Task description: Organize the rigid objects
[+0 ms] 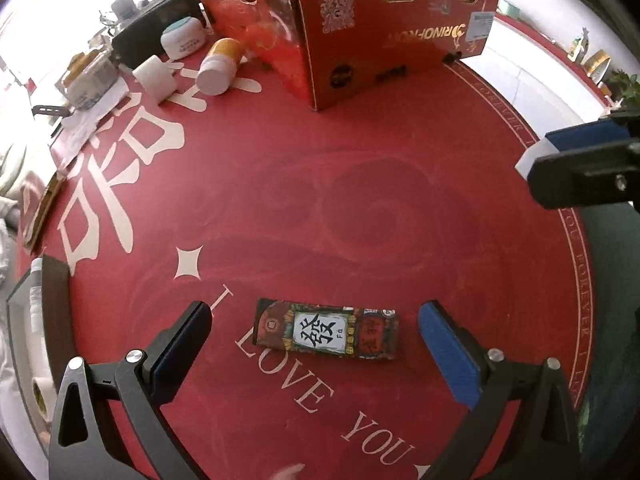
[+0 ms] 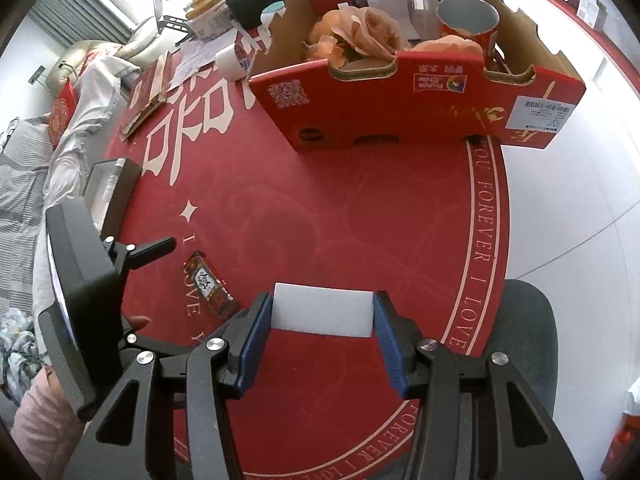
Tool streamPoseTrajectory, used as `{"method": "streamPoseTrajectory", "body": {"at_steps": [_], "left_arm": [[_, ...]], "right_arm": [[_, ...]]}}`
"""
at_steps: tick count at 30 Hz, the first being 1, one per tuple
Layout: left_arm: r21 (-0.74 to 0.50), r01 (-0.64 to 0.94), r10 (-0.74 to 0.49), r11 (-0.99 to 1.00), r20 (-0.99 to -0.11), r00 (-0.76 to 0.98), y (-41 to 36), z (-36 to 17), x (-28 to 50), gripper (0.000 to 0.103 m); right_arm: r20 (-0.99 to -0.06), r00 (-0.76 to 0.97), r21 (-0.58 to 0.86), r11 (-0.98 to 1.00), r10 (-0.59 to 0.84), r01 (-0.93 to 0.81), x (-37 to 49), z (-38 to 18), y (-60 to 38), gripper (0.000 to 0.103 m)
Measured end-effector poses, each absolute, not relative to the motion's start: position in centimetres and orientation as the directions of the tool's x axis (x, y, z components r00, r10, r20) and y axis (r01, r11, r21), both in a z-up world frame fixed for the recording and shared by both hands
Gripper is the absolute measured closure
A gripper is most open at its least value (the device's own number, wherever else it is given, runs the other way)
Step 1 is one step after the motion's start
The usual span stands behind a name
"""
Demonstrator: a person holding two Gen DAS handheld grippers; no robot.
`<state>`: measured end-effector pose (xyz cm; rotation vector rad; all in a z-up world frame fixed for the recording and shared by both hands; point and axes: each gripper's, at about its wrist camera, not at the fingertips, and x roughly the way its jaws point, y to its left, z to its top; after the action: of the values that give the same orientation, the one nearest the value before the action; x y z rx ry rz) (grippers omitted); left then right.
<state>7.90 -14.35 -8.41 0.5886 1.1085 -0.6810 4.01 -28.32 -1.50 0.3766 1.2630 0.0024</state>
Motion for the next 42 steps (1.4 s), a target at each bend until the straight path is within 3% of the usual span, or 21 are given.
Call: {"method": "streamPoseTrajectory", "body": {"at_steps": [3,8,10,11,12,22,28,36,42], "left_arm": [[-0.007,0.718,-0.228,0.696,-0.95,0.211,-13.6,-8.9,9.4,0.0],[0.003,0.708,-0.21,0.707,-0.954,0.214,-13.7,-8.8,9.3,0.002],[-0.002,0.713,-0.228,0.701,-0.948,0.221,-13.7,-8.4,8.9,0.013],[-0.002,0.719,-0.236,0.695,-0.945,0.225,-13.6,-8.1,8.3,0.027],[0.002,0.722,-0.238,0.692,-0.943,0.231,-13.7,-7.7,7.7,0.03],[0.015,0.585,-0.192,0.811,-0.938,0.291,-11.6,-5.9,4.9,0.03],[-0.017,0.412,-0.173,0.911,-0.923,0.344,-8.8,-3.6,3.0,0.03],[-0.007,0.108,-0.054,0.994,-0.894,0.446,-3.9,-1.4,1.0,0.03],[0.024,0.005,0.019,1.0,-0.879,0.477,-1.7,-1.0,-0.2,0.03]], "right_arm": [[-0.925,0.314,0.283,0.939,0.212,0.198,4.0,-1.3,-28.1,0.051],[-0.924,0.314,0.288,0.938,0.219,0.193,3.9,-1.2,-27.8,0.051],[-0.921,0.321,0.292,0.937,0.222,0.19,3.8,-0.9,-27.8,0.051],[-0.919,0.325,0.294,0.937,0.223,0.188,3.7,-0.7,-27.7,0.051],[-0.917,0.331,0.296,0.937,0.224,0.186,3.7,-0.5,-27.7,0.051],[-0.908,0.344,0.302,0.943,0.238,0.144,2.9,0.1,-26.3,0.051],[-0.913,0.325,0.3,0.946,0.249,0.12,2.5,-0.8,-24.9,0.051],[-0.924,0.318,0.238,0.97,0.211,0.049,1.5,-1.5,-22.6,0.051],[-0.928,0.314,0.208,0.978,0.202,-0.014,0.7,-1.9,-20.7,0.051]]}}
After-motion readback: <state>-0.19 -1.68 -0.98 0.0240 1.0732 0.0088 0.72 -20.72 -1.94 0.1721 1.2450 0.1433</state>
